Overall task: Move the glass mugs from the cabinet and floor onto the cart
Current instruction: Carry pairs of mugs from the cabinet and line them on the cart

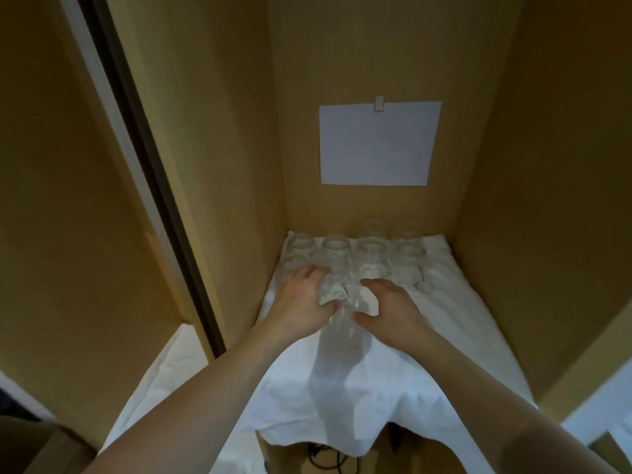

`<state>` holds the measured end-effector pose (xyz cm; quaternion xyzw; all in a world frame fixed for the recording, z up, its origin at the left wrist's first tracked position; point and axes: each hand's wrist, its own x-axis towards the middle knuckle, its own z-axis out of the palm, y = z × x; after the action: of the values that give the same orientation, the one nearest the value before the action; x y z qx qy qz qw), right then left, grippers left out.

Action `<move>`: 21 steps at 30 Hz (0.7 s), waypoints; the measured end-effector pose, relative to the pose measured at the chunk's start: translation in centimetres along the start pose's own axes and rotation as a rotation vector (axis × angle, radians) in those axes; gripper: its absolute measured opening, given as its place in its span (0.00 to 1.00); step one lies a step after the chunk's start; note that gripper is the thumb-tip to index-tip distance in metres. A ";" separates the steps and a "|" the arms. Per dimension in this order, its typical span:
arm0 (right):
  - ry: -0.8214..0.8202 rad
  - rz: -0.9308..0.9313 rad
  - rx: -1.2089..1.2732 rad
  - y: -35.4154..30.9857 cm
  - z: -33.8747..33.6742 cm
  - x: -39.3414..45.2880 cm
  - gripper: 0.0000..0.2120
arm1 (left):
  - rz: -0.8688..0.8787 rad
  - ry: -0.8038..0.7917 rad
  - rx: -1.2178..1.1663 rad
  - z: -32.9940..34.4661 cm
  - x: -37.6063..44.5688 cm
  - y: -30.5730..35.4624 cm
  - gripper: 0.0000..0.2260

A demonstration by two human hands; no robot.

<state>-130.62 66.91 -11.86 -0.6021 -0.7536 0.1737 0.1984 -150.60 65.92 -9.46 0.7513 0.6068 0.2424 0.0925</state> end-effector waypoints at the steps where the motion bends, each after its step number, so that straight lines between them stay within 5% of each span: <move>1: 0.016 0.018 0.001 0.5 -0.3 0.5 0.36 | 0.014 -0.002 -0.008 0.3 0.8 0.2 0.31; 8: 0.093 0.123 0.047 3.5 -2.6 5.2 0.44 | 0.062 -0.013 -0.111 2.3 7.4 1.6 0.30; 18: 0.117 0.166 0.100 8.4 -6.3 14.4 0.29 | 0.054 -0.060 -0.091 4.6 18.8 3.0 0.30; 21: 0.119 0.184 0.118 10.2 -6.6 17.1 0.33 | 0.067 -0.092 -0.094 5.9 21.7 3.4 0.29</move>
<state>-122.07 85.98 -9.76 -0.6652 -0.6706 0.1990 0.2612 -141.63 86.79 -7.60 0.7763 0.5644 0.2387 0.1476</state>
